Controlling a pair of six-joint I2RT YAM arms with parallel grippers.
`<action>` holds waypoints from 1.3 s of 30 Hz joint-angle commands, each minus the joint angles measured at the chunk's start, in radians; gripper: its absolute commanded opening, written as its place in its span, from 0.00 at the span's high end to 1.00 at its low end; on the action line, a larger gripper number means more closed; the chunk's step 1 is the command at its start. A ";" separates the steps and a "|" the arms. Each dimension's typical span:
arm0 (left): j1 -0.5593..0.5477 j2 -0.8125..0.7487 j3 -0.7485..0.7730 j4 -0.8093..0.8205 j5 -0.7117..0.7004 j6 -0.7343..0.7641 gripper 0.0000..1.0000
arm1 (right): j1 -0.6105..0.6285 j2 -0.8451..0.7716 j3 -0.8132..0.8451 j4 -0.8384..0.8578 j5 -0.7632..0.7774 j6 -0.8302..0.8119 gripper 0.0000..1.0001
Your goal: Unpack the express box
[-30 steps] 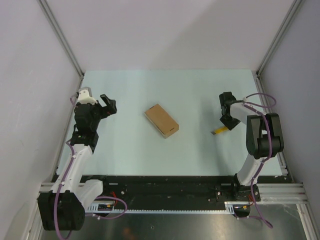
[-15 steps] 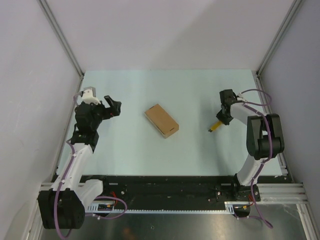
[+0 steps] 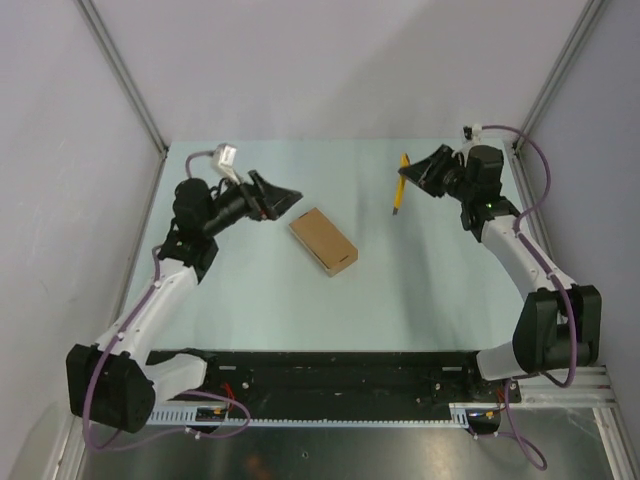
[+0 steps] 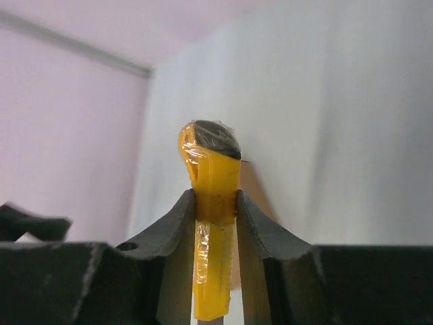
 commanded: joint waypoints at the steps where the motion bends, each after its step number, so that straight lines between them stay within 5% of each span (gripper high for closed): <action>1: -0.143 0.049 0.198 0.103 0.092 -0.055 0.00 | 0.005 -0.076 0.011 0.365 -0.339 0.165 0.90; 11: -0.366 0.224 0.448 0.152 0.192 -0.098 0.00 | 0.043 -0.086 0.078 1.137 -0.627 0.751 0.96; 20: -0.449 0.300 0.572 0.259 0.268 -0.182 0.00 | 0.076 -0.152 0.201 1.117 -0.675 0.744 0.99; 24: -0.458 0.325 0.566 0.515 0.328 -0.330 0.00 | 0.093 -0.168 0.217 1.102 -0.663 0.727 1.00; 33: -0.528 0.379 0.597 0.636 0.362 -0.382 0.00 | 0.132 -0.174 0.229 1.062 -0.632 0.691 1.00; 39: -0.550 0.399 0.579 0.765 0.390 -0.428 0.14 | 0.136 -0.154 0.253 1.094 -0.647 0.722 1.00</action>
